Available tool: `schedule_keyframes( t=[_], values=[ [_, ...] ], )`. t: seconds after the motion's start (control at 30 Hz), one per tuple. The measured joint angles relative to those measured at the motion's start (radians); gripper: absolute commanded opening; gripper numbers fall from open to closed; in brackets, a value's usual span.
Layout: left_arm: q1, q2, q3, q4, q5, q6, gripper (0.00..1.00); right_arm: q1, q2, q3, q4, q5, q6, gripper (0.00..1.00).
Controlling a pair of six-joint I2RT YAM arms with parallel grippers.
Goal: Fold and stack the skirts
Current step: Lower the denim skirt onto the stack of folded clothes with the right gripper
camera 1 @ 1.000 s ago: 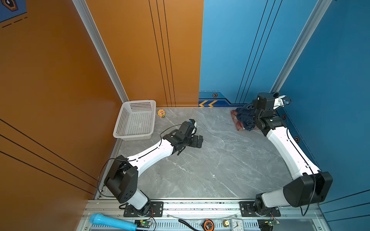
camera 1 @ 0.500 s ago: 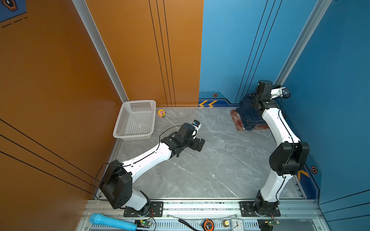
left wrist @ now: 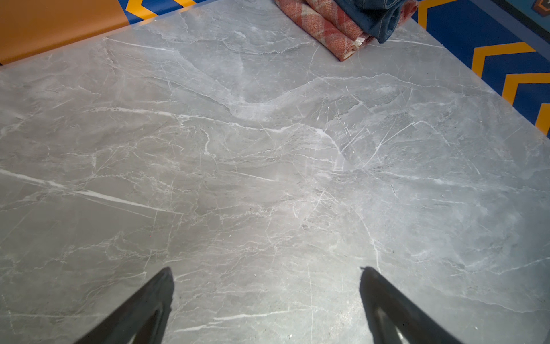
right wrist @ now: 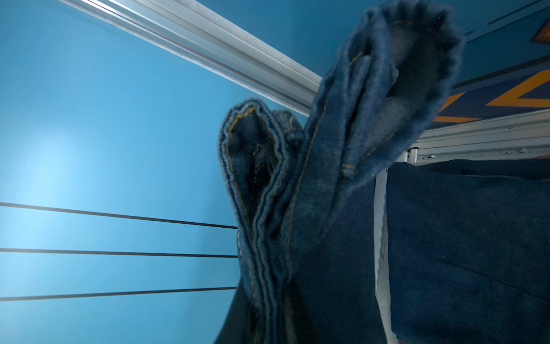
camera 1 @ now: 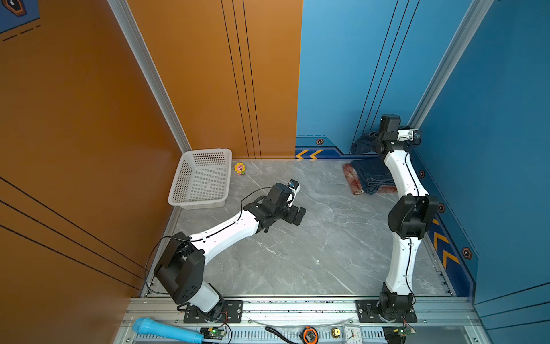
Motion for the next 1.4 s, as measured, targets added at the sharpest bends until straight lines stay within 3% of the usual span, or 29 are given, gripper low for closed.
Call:
schedule_keyframes(
  t=[0.33, 0.57, 0.83, 1.13, 1.4],
  values=[
    [0.027, 0.068, 0.064, 0.000, 0.048, -0.010, 0.98, -0.022, 0.064, -0.006, -0.053, -0.046, 0.064, 0.00],
    [0.037, 0.081, 0.083, 0.007, 0.073, -0.026, 0.98, -0.041, -0.054, -0.336, -0.011, -0.054, 0.096, 0.00],
    [0.041, 0.081, 0.083, 0.007, 0.083, -0.049, 0.98, -0.056, -0.181, -0.553, 0.023, -0.072, 0.103, 0.00],
    [0.044, 0.079, 0.060, 0.031, 0.083, -0.072, 0.98, -0.093, -0.191, -0.683, 0.043, -0.118, 0.131, 0.37],
    [0.050, 0.079, 0.060, 0.034, 0.084, -0.087, 0.98, -0.119, -0.190, -0.751, 0.099, -0.193, 0.153, 0.52]
  ],
)
